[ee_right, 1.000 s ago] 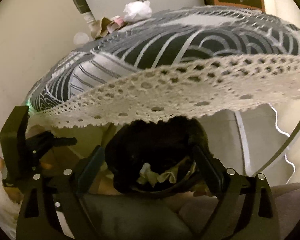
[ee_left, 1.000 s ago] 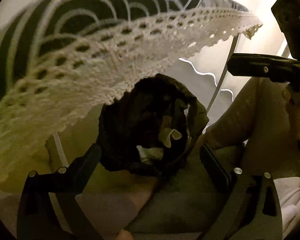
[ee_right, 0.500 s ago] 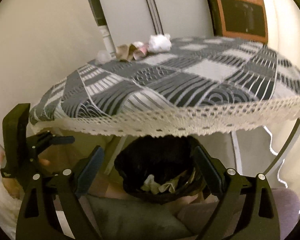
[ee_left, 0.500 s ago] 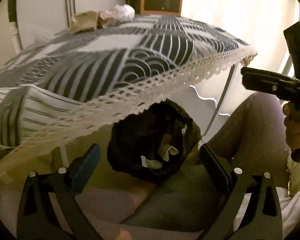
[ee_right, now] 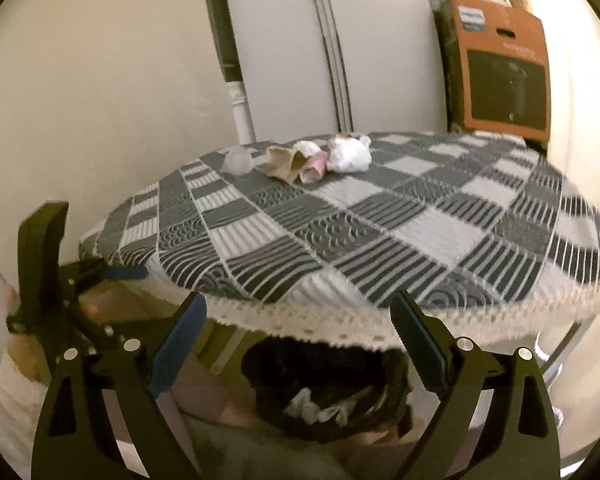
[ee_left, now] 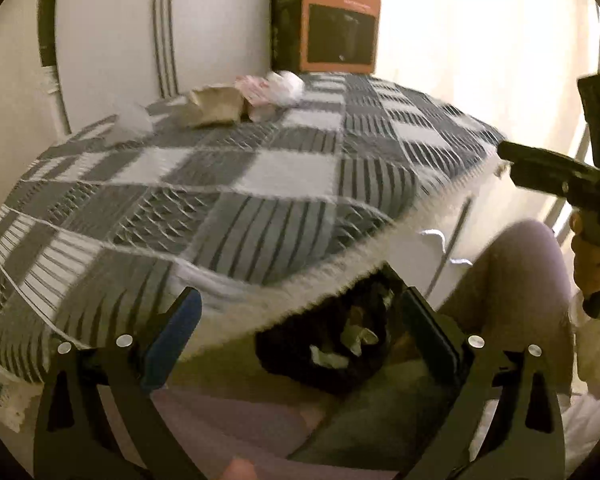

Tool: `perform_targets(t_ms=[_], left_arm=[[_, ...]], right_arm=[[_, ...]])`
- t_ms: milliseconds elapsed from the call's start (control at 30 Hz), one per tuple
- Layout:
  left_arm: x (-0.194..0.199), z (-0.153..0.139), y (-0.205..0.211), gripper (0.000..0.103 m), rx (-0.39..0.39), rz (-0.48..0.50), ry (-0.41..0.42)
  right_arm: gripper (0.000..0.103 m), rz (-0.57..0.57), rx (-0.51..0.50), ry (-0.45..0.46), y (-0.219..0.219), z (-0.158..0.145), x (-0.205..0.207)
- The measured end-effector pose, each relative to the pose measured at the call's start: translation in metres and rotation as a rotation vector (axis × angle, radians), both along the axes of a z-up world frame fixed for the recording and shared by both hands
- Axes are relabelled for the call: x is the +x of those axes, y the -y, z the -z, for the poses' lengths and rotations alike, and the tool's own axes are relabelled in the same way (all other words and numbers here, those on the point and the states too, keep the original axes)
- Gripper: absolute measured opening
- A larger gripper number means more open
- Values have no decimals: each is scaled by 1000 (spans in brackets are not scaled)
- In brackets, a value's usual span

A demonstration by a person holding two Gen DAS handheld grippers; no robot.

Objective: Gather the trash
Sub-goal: 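Raise both empty tools back above the table, then reach the right tool toward the white tissue pile while the left tool approaches the brown paper bag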

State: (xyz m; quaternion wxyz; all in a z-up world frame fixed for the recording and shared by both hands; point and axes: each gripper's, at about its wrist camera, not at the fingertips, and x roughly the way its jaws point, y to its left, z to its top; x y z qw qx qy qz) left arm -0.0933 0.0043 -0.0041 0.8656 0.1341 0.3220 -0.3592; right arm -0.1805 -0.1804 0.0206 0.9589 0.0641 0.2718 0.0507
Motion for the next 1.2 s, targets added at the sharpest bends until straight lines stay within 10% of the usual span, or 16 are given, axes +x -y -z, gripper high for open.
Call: perform_targets(t_ms=[1200], left_arm=[[200, -46, 61, 97, 48, -1, -31]], right_arm=[[89, 45, 31, -115, 66, -23, 243]])
